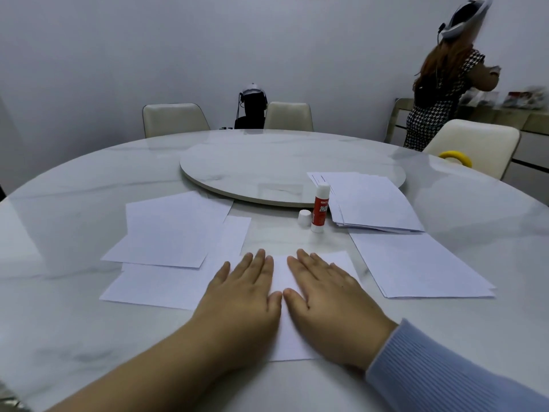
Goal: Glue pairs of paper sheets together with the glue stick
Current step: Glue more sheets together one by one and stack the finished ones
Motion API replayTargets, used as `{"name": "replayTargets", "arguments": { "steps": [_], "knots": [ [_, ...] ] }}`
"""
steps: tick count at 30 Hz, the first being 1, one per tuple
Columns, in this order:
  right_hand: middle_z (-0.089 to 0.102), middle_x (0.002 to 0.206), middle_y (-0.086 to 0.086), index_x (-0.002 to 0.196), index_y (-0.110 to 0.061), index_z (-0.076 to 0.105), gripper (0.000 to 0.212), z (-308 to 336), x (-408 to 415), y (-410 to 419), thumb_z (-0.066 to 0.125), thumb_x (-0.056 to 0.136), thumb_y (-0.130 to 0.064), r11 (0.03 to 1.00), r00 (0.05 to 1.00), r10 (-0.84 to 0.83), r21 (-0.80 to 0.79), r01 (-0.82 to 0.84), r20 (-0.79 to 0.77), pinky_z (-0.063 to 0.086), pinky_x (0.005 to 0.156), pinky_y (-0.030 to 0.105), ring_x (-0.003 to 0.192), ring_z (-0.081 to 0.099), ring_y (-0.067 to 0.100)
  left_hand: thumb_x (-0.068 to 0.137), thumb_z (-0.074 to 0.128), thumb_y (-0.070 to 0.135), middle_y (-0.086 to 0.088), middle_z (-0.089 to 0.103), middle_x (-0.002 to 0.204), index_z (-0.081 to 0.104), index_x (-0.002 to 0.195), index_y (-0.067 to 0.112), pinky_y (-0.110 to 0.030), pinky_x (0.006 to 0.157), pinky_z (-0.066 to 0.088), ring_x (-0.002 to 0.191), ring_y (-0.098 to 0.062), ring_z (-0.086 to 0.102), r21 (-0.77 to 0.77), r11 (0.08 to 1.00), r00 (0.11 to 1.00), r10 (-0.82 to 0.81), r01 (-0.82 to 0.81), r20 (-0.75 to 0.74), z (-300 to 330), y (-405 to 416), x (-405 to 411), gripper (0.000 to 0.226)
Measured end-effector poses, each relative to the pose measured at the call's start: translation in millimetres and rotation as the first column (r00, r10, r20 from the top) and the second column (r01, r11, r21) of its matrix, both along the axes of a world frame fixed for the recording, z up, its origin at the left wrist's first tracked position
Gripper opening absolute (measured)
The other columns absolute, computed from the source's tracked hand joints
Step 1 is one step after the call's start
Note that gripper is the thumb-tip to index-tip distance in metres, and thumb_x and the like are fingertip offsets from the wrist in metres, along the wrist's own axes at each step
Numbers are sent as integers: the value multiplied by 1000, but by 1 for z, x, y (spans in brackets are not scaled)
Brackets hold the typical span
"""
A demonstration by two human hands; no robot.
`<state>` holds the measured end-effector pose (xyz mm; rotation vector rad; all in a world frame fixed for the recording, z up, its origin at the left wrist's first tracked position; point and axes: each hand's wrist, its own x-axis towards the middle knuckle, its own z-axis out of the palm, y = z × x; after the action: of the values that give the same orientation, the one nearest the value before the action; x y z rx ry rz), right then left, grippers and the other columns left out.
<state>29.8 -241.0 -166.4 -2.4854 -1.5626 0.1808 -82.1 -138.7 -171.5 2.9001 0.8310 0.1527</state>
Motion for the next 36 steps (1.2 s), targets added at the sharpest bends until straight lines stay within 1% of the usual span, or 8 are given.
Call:
{"name": "replayTargets", "arguments": {
  "steps": [15, 21, 24, 26, 30, 31, 33, 36],
  "knots": [
    [-14, 162, -5, 154, -21, -7, 60, 1, 9, -9, 13, 102, -43, 990, 991, -130, -63, 127, -38, -7, 118, 27, 148, -11, 8, 100, 12, 40, 3, -15, 158, -9, 150, 19, -22, 112, -10, 144, -7, -13, -11, 999, 999, 43, -43, 0, 2, 1, -11, 59],
    [-12, 162, -5, 154, -21, -7, 69, 0, 6, -13, 14, 97, -53, 977, 979, -205, -54, 204, -8, -4, 118, 30, 148, -9, 10, 97, 15, 49, 3, -16, 158, -12, 150, 18, -24, 113, -9, 144, -8, -15, -27, 994, 995, 101, -101, -10, 2, 0, -17, 67],
    [-2, 163, -5, 155, -21, -1, 76, 2, 8, -17, 18, 93, -61, 972, 972, -233, -18, 234, 24, 2, 119, 33, 149, 0, 11, 95, 15, 54, 1, -17, 158, -12, 150, 17, -26, 114, -10, 144, -10, -16, -27, 991, 991, 133, -134, -16, 2, 1, -20, 72],
    [13, 162, -5, 154, -20, 7, 78, 7, 6, -19, 23, 91, -64, 970, 969, -242, 35, 240, 55, 10, 119, 35, 147, 13, 14, 94, 16, 56, 0, -17, 158, -12, 150, 16, -27, 114, -9, 144, -11, -16, -33, 987, 987, 159, -159, -5, 2, 0, -20, 75],
    [45, 141, -5, 144, -24, 28, 80, 22, 5, -19, 43, 81, -71, 957, 959, -270, 133, 257, 86, 31, 107, 34, 128, 41, 18, 93, 19, 58, 0, -15, 158, -10, 150, 14, -26, 114, -9, 144, -10, -15, -48, 983, 983, 179, -177, 38, 2, -1, -21, 78],
    [47, 138, -6, 142, -26, 31, 81, 26, 8, -20, 51, 78, -70, 950, 957, -288, 140, 279, 45, 35, 102, 32, 123, 44, 17, 92, 19, 59, 0, -15, 159, -10, 150, 14, -26, 114, -8, 144, -10, -14, -56, 982, 982, 183, -181, 51, 2, -1, -21, 79],
    [51, 133, -7, 139, -32, 35, 77, 35, 13, -25, 65, 75, -61, 923, 932, -323, 161, 349, -166, 42, 89, 27, 111, 51, 15, 92, 21, 59, 2, -14, 158, -10, 150, 14, -26, 114, -8, 144, -9, -14, -76, 980, 979, 189, -183, 77, 2, 0, -22, 80],
    [61, 120, -1, 133, -50, 38, 61, 43, 19, -40, 70, 84, -34, 891, 850, -233, 246, 381, -471, 49, 78, 24, 95, 59, 15, 91, 24, 60, 5, -14, 158, -8, 151, 17, -25, 114, -7, 144, -7, -14, -112, 979, 975, 184, -171, 121, 0, 0, -21, 80]
  ]
}}
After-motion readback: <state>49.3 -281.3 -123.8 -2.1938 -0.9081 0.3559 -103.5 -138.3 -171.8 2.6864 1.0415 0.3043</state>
